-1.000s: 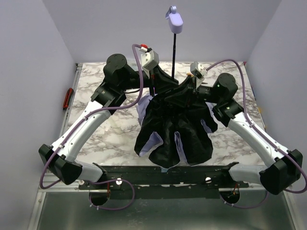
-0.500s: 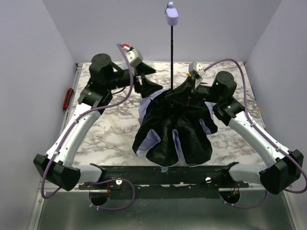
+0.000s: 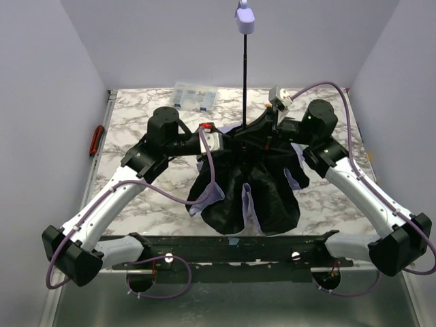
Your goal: Open the umbrella
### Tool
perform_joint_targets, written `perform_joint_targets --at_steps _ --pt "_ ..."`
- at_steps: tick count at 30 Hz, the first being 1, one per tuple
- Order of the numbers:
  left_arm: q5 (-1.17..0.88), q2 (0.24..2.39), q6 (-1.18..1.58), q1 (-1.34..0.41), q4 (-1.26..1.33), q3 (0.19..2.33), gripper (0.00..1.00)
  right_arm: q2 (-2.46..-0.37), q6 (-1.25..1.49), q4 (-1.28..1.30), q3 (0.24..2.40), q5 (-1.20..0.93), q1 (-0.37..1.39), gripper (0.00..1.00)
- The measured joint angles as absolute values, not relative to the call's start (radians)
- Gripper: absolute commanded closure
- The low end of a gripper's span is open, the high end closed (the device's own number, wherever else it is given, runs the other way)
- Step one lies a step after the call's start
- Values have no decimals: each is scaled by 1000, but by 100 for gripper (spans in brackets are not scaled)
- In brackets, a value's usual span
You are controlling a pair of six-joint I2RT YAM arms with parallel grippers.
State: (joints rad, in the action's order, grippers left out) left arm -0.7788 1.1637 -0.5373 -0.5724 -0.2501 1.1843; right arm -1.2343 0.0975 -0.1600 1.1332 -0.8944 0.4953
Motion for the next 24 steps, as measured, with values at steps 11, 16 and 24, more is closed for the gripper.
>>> perform_joint_targets --at_steps 11,16,24 --pt "-628 1227 -783 -573 -247 1108 77 -1233 113 -133 1180 -926 495 100" --pt "-559 1245 -795 -492 -241 1067 77 -1203 77 -74 1183 -911 495 100" --pt "-514 1258 -756 -353 -254 1075 43 -1168 39 -20 1188 -873 495 100"
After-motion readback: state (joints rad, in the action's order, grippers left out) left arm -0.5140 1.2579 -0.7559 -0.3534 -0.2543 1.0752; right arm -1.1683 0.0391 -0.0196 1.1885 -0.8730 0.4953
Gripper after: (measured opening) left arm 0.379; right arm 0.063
